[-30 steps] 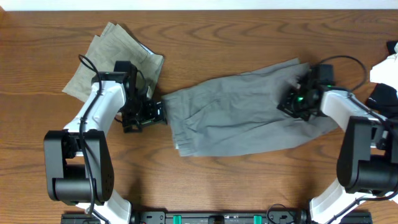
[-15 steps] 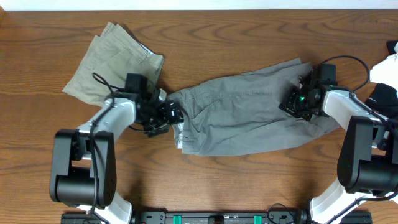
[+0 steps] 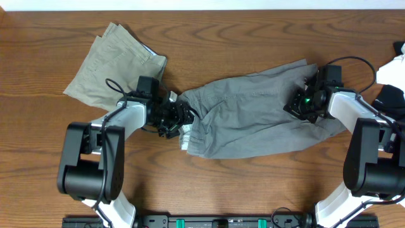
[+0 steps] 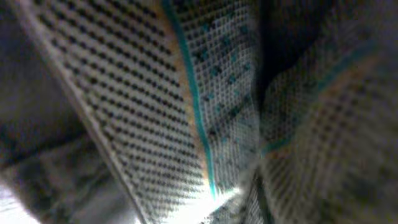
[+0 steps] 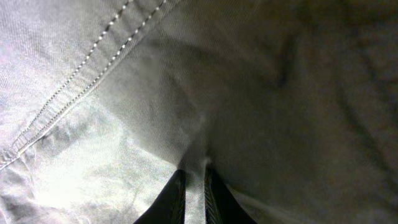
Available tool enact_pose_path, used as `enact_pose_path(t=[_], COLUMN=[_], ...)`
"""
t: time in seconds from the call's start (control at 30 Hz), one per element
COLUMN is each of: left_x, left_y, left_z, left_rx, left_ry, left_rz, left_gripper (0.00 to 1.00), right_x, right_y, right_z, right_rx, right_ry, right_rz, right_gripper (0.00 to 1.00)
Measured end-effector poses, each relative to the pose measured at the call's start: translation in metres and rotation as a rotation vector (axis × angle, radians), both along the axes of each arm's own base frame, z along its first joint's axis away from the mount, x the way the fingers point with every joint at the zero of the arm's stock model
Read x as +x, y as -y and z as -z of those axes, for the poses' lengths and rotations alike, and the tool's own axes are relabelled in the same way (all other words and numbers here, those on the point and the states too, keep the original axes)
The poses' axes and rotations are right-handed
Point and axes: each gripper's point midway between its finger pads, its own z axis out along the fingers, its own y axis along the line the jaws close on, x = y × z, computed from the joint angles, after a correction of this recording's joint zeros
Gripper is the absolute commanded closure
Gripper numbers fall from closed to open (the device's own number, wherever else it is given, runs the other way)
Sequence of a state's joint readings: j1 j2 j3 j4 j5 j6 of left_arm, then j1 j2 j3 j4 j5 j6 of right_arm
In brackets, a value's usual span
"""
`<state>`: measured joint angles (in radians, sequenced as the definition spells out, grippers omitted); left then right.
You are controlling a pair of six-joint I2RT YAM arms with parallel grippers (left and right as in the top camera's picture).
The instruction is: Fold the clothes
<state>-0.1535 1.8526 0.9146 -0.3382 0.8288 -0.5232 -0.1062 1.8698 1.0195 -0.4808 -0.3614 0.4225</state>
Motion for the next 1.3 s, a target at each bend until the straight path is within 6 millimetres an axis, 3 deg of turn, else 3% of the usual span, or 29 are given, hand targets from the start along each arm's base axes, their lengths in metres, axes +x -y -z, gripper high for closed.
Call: enact_pose_path(t=[0.2, 0.4, 0.63, 0.73, 0.97, 1.07, 1.2, 1.3], left_x=[0.0, -0.006, -0.033, -0.042, -0.026, -0.022, -0.015, -0.011], left_y=[0.004, 0.003, -0.013, -0.02, -0.036, -0.039, -0.034, -0.019], left_z=[0.009, 0.012, 0.001, -0.024, -0.109, -0.147, -0.177, -0.195], left_rx=[-0.005, 0.001, 0.069, 0.115, 0.248, 0.304, 0.397, 0.451], left_ry=[0.013, 0.001, -0.063, -0.05, 0.141, 0.205, 0.307, 0.399], left_rz=[0.015, 0.032, 0.066, 0.102, 0.16, 0.215, 0.282, 0.342], left_gripper=[0.94, 0.94, 0.94, 0.94, 0.94, 0.94, 0.94, 0.94], right_x=[0.0, 0.0, 0.0, -0.006, -0.034, -0.019, -0.001, 0.002], right_y=[0.0, -0.001, -0.001, 0.0, 0.031, 0.044, 0.05, 0.05], right_z=[0.0, 0.0, -0.001, -0.003, -0.016, -0.047, -0.093, -0.104], right_rx=[0.003, 0.005, 0.006, -0.005, -0.162, -0.217, -0.249, -0.25], right_ry=[0.0, 0.0, 0.0, -0.02, -0.13, -0.05, 0.089, 0.121], right_rz=[0.002, 0.002, 0.002, -0.007, 0.028, 0.051, 0.073, 0.076], right_gripper=[0.85, 0.85, 0.82, 0.82, 0.77, 0.75, 0.75, 0.75])
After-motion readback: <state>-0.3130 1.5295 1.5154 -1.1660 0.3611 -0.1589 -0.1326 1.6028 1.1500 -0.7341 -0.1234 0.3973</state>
